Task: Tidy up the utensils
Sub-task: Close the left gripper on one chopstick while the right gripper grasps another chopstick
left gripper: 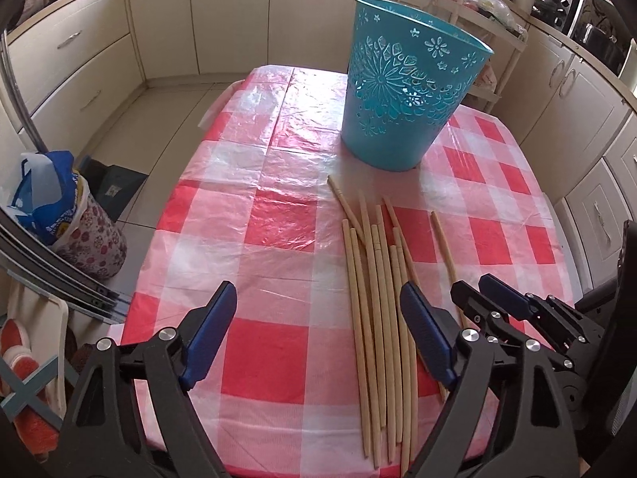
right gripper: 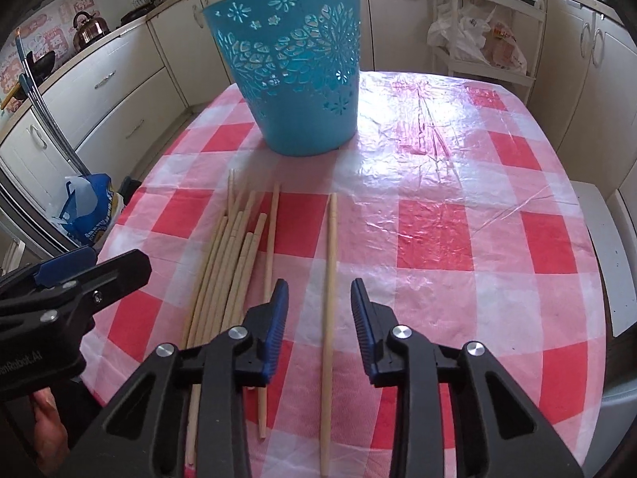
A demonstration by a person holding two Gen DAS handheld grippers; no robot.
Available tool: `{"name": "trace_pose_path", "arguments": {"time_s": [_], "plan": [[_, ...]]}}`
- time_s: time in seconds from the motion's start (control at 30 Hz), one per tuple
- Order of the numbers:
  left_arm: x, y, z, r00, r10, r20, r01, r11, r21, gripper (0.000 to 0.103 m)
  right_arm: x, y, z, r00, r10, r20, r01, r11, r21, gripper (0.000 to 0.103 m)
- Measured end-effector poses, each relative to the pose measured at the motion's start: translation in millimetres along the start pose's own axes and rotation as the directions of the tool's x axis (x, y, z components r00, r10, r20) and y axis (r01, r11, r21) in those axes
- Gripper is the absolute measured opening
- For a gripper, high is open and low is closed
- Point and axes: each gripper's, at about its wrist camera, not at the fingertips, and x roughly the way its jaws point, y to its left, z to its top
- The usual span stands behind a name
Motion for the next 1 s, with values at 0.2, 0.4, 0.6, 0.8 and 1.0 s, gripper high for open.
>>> {"name": "trace_pose_path", "arguments": {"time_s": [0.2, 0.4, 0.6, 0.8, 1.0], "plan": [[30.5, -3.3, 5.5, 1.000, 0.006, -0.030, -0.005, 1.000, 0.004, 0.071, 15.5, -2.3, 3.5, 1.000, -0.003, -0.028, 0.003, 1.000, 0.000, 0.029], [48.3, 0.7, 5.1, 0.998, 0.012, -0.059, -0.012, 1.000, 0.001, 0.061, 22.6, -2.6, 7.2, 1.000, -0.016, -0.020, 0.016, 1.000, -0.016, 0.029], [53.6, -2.5, 5.3, 0.998, 0.038, -0.044, -0.036, 0.998, 0.044, 0.058, 25.9, 1.5, 7.9, 1.000, -0.028, -0.011, 0.028, 0.999, -0.042, 0.015], [54.2, -7.9, 5.2, 0.998, 0.048, -0.039, -0.045, 0.995, 0.087, 0.056, 26.3, -2.6, 9.5, 1.000, -0.026, -0.007, 0.025, 0.999, -0.039, 0.007], [51.6, -12.3, 4.3, 0.992, 0.127, -0.021, -0.122, 0.980, 0.159, 0.056, 25.7, -3.2, 9.5, 0.999, -0.031, -0.005, 0.031, 0.998, -0.045, 0.007]]}}
